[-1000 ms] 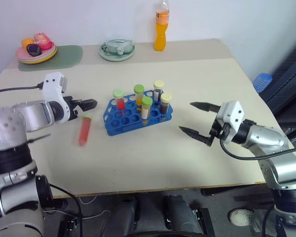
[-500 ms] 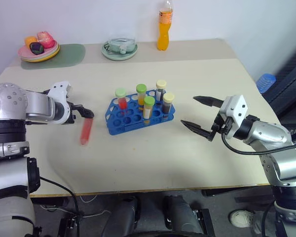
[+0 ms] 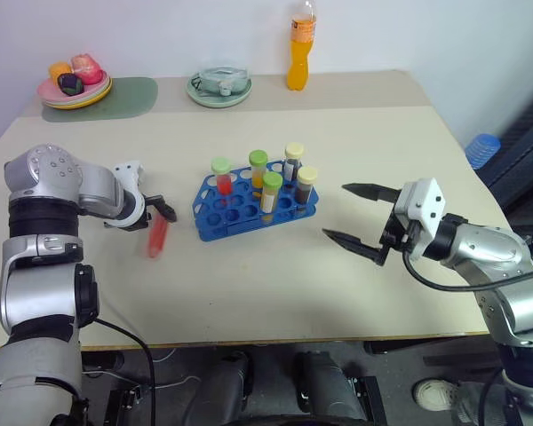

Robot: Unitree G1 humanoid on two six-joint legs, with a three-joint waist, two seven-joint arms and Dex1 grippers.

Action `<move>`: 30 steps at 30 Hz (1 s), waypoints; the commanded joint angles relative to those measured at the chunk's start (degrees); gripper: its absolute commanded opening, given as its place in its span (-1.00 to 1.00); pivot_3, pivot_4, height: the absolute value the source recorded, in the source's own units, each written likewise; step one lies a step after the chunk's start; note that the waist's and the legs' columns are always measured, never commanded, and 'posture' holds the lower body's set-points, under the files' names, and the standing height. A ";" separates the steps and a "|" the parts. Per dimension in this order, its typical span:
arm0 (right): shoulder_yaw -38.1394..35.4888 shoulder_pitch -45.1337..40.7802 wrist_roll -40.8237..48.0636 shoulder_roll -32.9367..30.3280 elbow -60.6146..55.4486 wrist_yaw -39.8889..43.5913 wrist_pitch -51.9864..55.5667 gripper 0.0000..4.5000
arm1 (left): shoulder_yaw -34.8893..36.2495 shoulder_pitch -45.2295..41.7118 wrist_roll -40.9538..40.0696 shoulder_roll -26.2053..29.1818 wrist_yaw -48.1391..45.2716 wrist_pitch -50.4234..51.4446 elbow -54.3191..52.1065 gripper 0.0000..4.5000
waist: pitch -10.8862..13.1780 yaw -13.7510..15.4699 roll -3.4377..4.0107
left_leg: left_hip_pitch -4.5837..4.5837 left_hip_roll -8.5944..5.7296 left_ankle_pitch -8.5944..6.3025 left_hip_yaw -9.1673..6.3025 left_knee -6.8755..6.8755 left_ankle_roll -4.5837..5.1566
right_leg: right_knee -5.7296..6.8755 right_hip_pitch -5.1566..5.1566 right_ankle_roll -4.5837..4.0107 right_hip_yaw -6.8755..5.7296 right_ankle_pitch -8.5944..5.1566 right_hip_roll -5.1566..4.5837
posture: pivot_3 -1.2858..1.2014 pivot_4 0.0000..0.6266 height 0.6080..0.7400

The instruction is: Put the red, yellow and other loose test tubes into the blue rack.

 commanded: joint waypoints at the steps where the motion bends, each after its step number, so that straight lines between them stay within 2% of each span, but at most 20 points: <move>1: -0.88 0.30 1.86 -1.10 -3.10 1.85 -0.39 0.98 | 1.39 -1.30 2.09 0.31 0.45 0.46 1.16 1.00 | 0.00 -0.12 0.00 | 0.00 0.00 0.00 0.00 0.01 0.00 | 0.02 0.00 0.00 0.00 0.00 0.00 | 0.03 -0.52 1.00; 14: 0.58 0.09 2.01 -0.61 -2.67 5.50 -2.34 0.98 | 4.73 -0.80 7.48 -1.38 0.45 0.46 1.30 1.00 | -0.04 -0.08 0.02 | 0.01 0.00 0.00 0.01 0.11 -0.01 | 0.14 0.00 0.00 0.00 0.00 0.00 | 0.03 -0.52 1.00; 17: 0.80 0.37 1.45 -0.38 -1.83 5.85 -3.11 1.00 | 5.22 -0.32 8.57 -1.97 0.21 0.46 0.30 0.61 | -0.04 -0.08 0.03 | 0.02 0.00 0.00 0.01 0.15 -0.01 | 0.20 -0.01 0.00 0.00 0.00 0.00 | 0.03 -0.52 1.00; 22: 0.80 0.74 1.09 -0.40 -0.68 6.24 -4.09 1.00 | 5.75 0.14 9.17 -2.21 -0.03 0.46 0.39 -0.47 | -0.05 0.12 0.02 | 0.00 -0.02 0.00 0.02 0.19 -0.01 | 0.22 -0.01 0.00 0.01 0.00 -0.02 | 0.03 -0.52 1.00; 23: 0.93 0.77 1.00 -0.41 -0.47 6.29 -4.22 1.00 | 5.58 0.34 8.84 -2.11 -0.10 0.46 0.19 -0.62 | -0.05 0.13 0.02 | 0.00 -0.02 0.00 0.02 0.20 -0.01 | 0.22 -0.01 0.00 0.00 0.00 -0.02 | 0.03 -0.52 1.00; 30: 2.19 -0.73 0.95 -0.13 1.30 6.82 -4.42 1.00 | 5.93 5.07 3.91 -0.46 0.42 0.46 -6.41 -0.62 | -0.06 -0.08 0.03 | 0.02 -0.03 -0.01 0.02 0.20 -0.01 | 0.28 -0.02 0.00 0.02 0.00 -0.04 | 0.03 -0.52 1.00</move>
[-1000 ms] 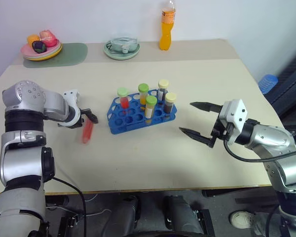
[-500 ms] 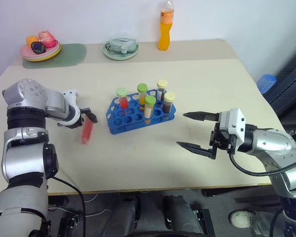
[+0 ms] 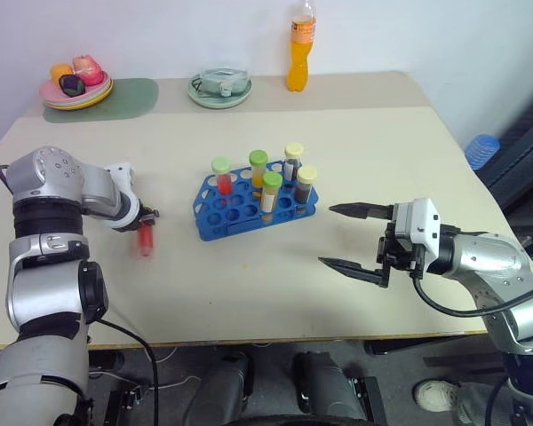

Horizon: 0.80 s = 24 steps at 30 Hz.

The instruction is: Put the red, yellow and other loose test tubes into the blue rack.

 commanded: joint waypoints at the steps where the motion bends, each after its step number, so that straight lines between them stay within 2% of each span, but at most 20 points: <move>1: -0.13 -1.45 0.24 0.19 0.48 0.57 -1.10 1.00 | 1.13 3.54 -3.95 1.12 0.08 0.58 -5.29 -0.62 | 0.00 -0.08 0.00 | 0.00 0.00 0.00 0.00 0.00 0.00 | 0.01 -0.01 0.00 0.00 0.00 0.00 | 0.03 -0.52 1.00; 5: 0.81 -3.06 0.26 0.55 2.42 1.52 -1.33 1.00 | 5.75 12.66 -10.95 2.62 -2.19 0.58 -23.76 -0.62 | 0.00 -0.37 0.00 | -0.01 0.01 -0.02 0.02 0.00 -0.03 | 0.06 -0.04 -0.01 0.05 0.00 0.00 | 0.03 -0.52 1.00; 7: 0.97 -3.57 0.22 0.65 3.26 1.98 -1.56 1.00 | 8.46 16.32 -11.94 2.55 -4.61 -0.48 -33.18 -0.62 | 0.00 -0.24 -0.01 | -0.01 0.01 -0.02 0.02 0.01 -0.03 | 0.09 -0.06 -0.01 0.05 -0.01 0.00 | 0.03 -0.52 1.00; 10: 1.23 -4.57 0.33 0.78 4.70 2.69 -1.73 1.00 | 9.15 25.11 -10.75 5.03 -16.31 -14.33 -52.70 -0.62 | 0.03 -0.22 -0.05 | -0.07 0.01 -0.02 0.03 0.03 -0.04 | 0.08 -0.09 -0.02 0.05 -0.01 0.00 | 0.03 -0.52 1.00; 11: 1.21 -4.74 0.40 0.78 5.00 2.89 -1.78 1.00 | 8.66 27.03 -9.89 5.65 -19.76 -18.44 -55.94 -0.62 | 0.03 -0.12 -0.05 | -0.09 0.02 -0.03 0.03 0.03 -0.05 | 0.05 -0.10 -0.02 0.05 -0.01 0.00 | 0.03 -0.52 1.00; 13: 1.12 -4.84 0.56 0.63 5.27 3.25 -1.75 1.00 | 10.36 31.28 -9.12 3.23 -29.88 -30.59 -60.52 -0.62 | -0.02 0.31 0.03 | -0.08 0.03 -0.07 0.04 0.03 -0.12 | 0.01 -0.08 -0.04 0.04 -0.01 0.00 | 0.03 -0.52 1.00; 17: 0.36 -4.43 0.92 -0.08 4.69 3.59 -1.14 1.00 | 7.24 37.35 -3.17 1.08 -39.66 -45.67 -62.97 -0.62 | -0.04 0.29 0.07 | -0.03 0.05 -0.22 0.05 0.00 0.13 | -0.36 0.15 -0.08 -0.01 0.00 -0.02 | 0.03 -0.52 1.00; 20: -0.63 -3.66 1.21 -0.80 3.65 3.17 -0.30 1.00 | 2.60 40.46 7.51 -1.66 -44.51 -62.83 -62.47 -0.62 | -0.03 0.30 0.06 | -0.04 0.06 -0.27 0.06 0.01 0.35 | -0.38 0.15 -0.08 0.00 0.01 -0.01 | 0.03 -0.52 1.00; 24: -2.47 -1.43 1.81 -2.16 0.97 2.17 1.29 1.00 | -4.58 40.88 17.18 -7.05 -48.95 -79.64 -55.44 -0.62 | -0.04 0.74 0.06 | -0.05 0.07 -0.33 0.08 0.02 0.45 | -0.46 0.19 -0.09 -0.01 0.02 -0.01 | 0.03 -0.52 1.00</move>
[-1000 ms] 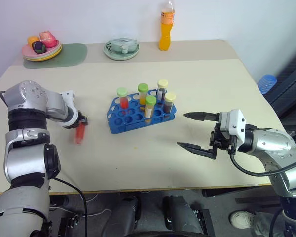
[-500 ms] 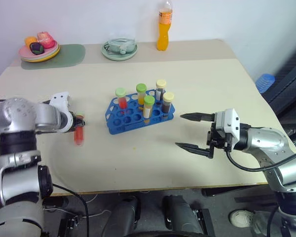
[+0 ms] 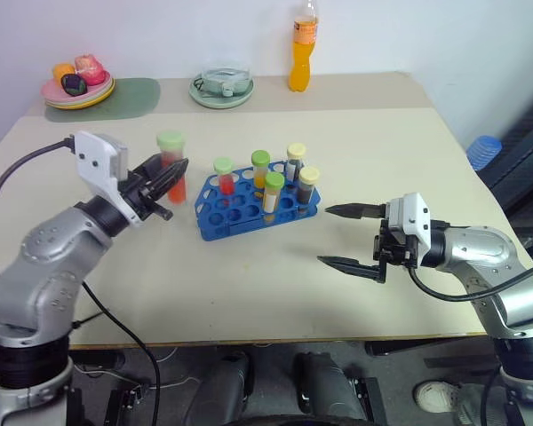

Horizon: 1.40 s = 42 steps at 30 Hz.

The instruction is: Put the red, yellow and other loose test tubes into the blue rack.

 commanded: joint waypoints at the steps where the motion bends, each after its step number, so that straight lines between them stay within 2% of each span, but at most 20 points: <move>1: -3.01 1.30 1.52 -1.41 -4.06 -0.96 0.97 1.00 | -4.32 -0.80 7.47 -3.66 -2.79 -13.79 4.87 -0.62 | 0.00 0.21 -0.01 | -0.01 0.00 -0.01 0.00 0.01 0.02 | -0.02 0.00 0.00 0.00 0.00 0.00 | 0.03 -0.52 1.00; 8: -7.40 5.77 2.88 -3.34 -8.64 -3.29 3.97 1.00 | -9.48 -1.88 14.27 -11.66 -6.29 -32.06 19.42 -0.62 | 0.01 1.06 -0.01 | -0.02 0.00 -0.04 0.03 0.03 0.10 | -0.06 0.00 0.03 0.00 0.03 0.01 | 0.03 -0.52 1.00; 18: -10.92 9.00 4.38 -4.61 -12.61 -5.32 7.10 1.00 | -12.95 -4.89 16.78 -16.70 -11.28 -43.30 34.14 -0.62 | 0.00 1.05 -0.02 | -0.02 0.00 -0.05 0.03 0.08 0.15 | -0.06 0.02 0.12 -0.01 0.07 0.01 | 0.03 -0.52 1.00; 28: -11.84 9.23 5.25 -5.20 -14.14 -6.66 8.57 1.00 | -15.04 -5.39 16.94 -18.27 -15.02 -46.19 39.40 -0.62 | -0.03 1.08 -0.02 | -0.01 0.00 -0.06 0.03 0.12 0.16 | -0.06 0.07 0.15 -0.01 0.09 0.02 | 0.03 -0.52 1.00; 34: -11.29 8.22 5.46 -5.32 -13.97 -7.15 8.96 1.00 | -15.58 -6.21 15.78 -19.22 -16.69 -43.63 39.02 -0.62 | -0.05 1.18 -0.02 | 0.00 0.00 -0.07 0.03 0.15 0.19 | -0.07 0.10 0.16 -0.02 0.10 0.01 | 0.03 -0.52 1.00; 39: -10.95 7.52 5.47 -5.31 -13.91 -7.30 9.26 1.00 | -14.85 -7.52 17.11 -19.90 -13.72 -41.72 38.50 -0.62 | -0.04 1.27 -0.03 | -0.01 0.00 -0.08 0.03 0.16 0.20 | -0.08 0.12 0.18 -0.03 0.11 0.01 | 0.03 -0.52 1.00; 40: -10.90 7.48 5.47 -5.27 -13.93 -7.35 9.27 1.00 | -14.52 -7.37 14.95 -19.80 -14.69 -38.89 37.49 -0.62 | -0.04 1.29 -0.03 | -0.01 -0.01 -0.08 0.03 0.16 0.20 | -0.08 0.12 0.18 -0.03 0.11 0.01 | 0.03 -0.52 1.00; 42: -10.84 7.41 5.51 -5.24 -13.93 -7.41 9.29 1.00 | -14.04 -7.00 12.02 -19.61 -15.88 -35.02 35.49 -0.18 | -0.04 1.28 -0.03 | -0.01 -0.01 -0.08 0.03 0.16 0.21 | -0.08 0.12 0.18 -0.03 0.11 0.01 | 0.03 -0.52 1.00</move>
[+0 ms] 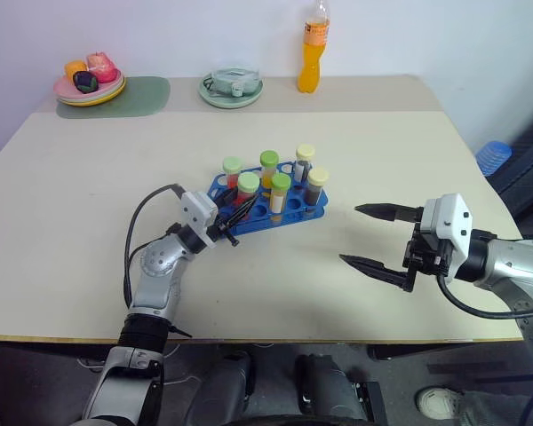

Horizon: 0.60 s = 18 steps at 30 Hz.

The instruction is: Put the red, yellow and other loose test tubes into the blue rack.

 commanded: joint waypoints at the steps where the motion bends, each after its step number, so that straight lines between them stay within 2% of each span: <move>1: -0.74 -0.93 1.03 -0.64 -1.95 -0.23 -0.03 1.00 | -0.28 -0.76 -3.80 -0.36 -1.52 5.04 -4.19 -0.05 | 0.00 -0.05 0.00 | 0.00 0.00 0.00 0.00 0.00 0.00 | 0.00 0.00 0.00 0.00 0.00 0.00 | 0.03 -0.52 1.00; 4: -0.71 -1.04 1.07 -0.52 -1.82 -0.33 -0.02 1.00 | 0.32 -0.63 -2.74 -0.56 0.19 5.84 -5.63 0.61 | 0.01 -0.25 -0.01 | 0.00 0.00 0.00 0.00 -0.01 0.01 | 0.00 -0.01 0.00 0.00 0.00 0.00 | 0.03 -0.52 1.00; 6: -0.71 -0.93 1.07 -0.15 -1.50 -0.55 -0.12 1.00 | 0.80 -0.23 -2.24 -0.57 1.36 5.81 -7.38 0.98 | 0.01 -0.36 -0.01 | 0.01 0.01 0.00 0.00 -0.02 0.00 | 0.01 -0.02 0.00 0.00 0.00 0.01 | 0.03 -0.52 1.00; 12: 0.42 -0.81 0.88 2.01 -1.03 -2.58 -0.12 1.00 | 0.59 1.63 -2.71 1.71 0.44 8.76 -12.03 0.98 | 0.00 -0.30 -0.01 | 0.00 0.01 0.00 0.00 -0.02 0.00 | 0.01 -0.03 0.00 0.01 0.00 0.02 | 0.03 -0.52 1.00; 18: 1.26 1.61 -2.61 5.14 1.12 -5.90 -2.71 1.00 | 3.52 3.98 -3.82 5.04 1.97 12.32 -16.35 0.98 | 0.00 -0.25 -0.01 | 0.00 0.01 0.00 0.00 -0.02 0.00 | 0.01 -0.03 0.00 0.01 0.00 0.02 | 0.03 -0.52 1.00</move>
